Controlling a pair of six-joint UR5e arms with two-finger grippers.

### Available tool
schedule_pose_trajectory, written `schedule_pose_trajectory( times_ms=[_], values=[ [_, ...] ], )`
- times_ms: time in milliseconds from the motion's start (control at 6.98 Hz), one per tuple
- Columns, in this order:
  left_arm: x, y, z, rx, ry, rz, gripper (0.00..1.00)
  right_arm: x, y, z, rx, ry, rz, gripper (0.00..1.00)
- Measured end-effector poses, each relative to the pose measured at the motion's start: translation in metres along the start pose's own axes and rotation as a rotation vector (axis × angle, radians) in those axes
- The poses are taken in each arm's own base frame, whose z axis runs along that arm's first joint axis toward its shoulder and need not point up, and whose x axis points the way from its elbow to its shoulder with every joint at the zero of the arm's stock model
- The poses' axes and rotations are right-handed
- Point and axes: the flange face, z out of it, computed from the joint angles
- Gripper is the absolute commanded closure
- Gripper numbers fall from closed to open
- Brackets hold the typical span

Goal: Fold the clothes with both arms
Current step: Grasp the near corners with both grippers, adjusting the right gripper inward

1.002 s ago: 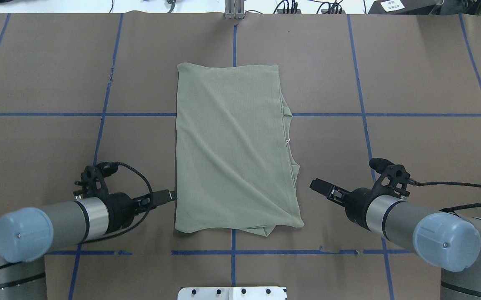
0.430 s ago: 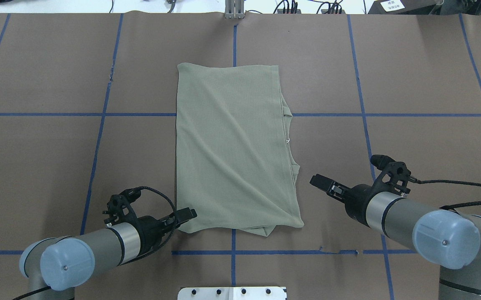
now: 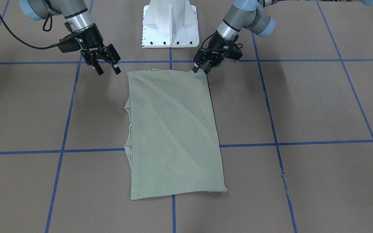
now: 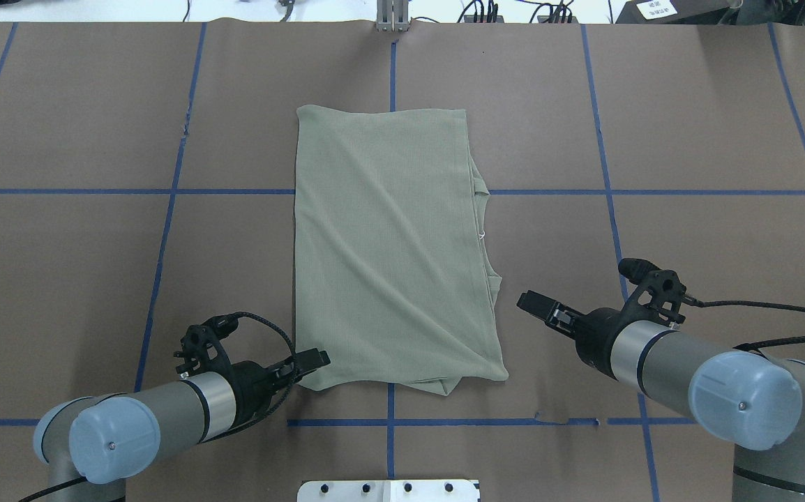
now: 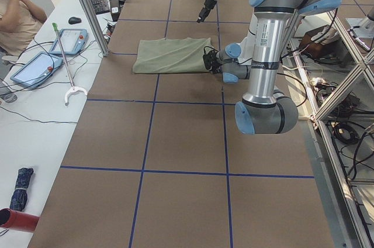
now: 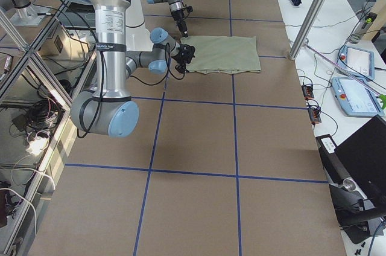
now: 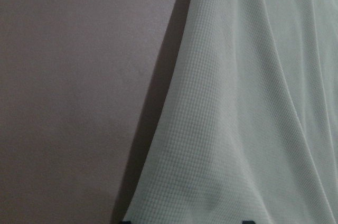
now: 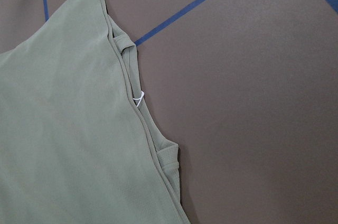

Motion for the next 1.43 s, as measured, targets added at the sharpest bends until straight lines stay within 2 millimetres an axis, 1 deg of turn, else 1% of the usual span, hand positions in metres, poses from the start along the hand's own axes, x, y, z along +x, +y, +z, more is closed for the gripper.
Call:
schedule_pose_trajectory(
  times_ms=[143,430,573,716,859,1002,1145,1289,1432],
  values=[
    [-0.0037,-0.0002,-0.0016,-0.006,-0.013,0.009,0.24,0.0006,0.0,0.0007,0.0,0.002,0.0,0.0],
    [-0.0066,0.0026,0.0014,-0.007,-0.043,0.019,0.25,0.0018,-0.0002,0.0024,0.005,0.005,-0.001,0.0],
    [-0.0059,0.0037,0.0022,-0.008,-0.047,0.02,0.34,0.002,-0.0002,0.0029,0.007,0.005,-0.001,0.0],
    [-0.0051,0.0044,0.0028,-0.008,-0.047,0.02,0.5,0.0023,-0.0003,0.0033,0.007,0.006,-0.002,0.0],
    [-0.0044,0.0048,0.0031,-0.008,-0.047,0.019,0.57,0.0025,-0.0003,0.0035,0.008,0.006,-0.002,0.0],
    [-0.004,0.0049,0.0035,-0.007,-0.046,0.017,0.86,0.0027,-0.0004,0.0036,0.008,0.007,-0.001,0.0],
    [-0.0043,0.005,0.0039,-0.005,-0.047,0.016,1.0,0.0027,-0.0001,0.0036,0.007,0.007,-0.002,0.0],
    [-0.0052,0.0054,0.0047,-0.004,-0.048,0.017,1.0,0.0036,0.0006,0.0049,0.007,0.009,-0.003,0.03],
    [-0.0062,0.0055,0.0052,-0.003,-0.05,0.018,1.0,0.0044,0.0021,0.0084,0.007,0.014,0.003,0.1]
  ],
)
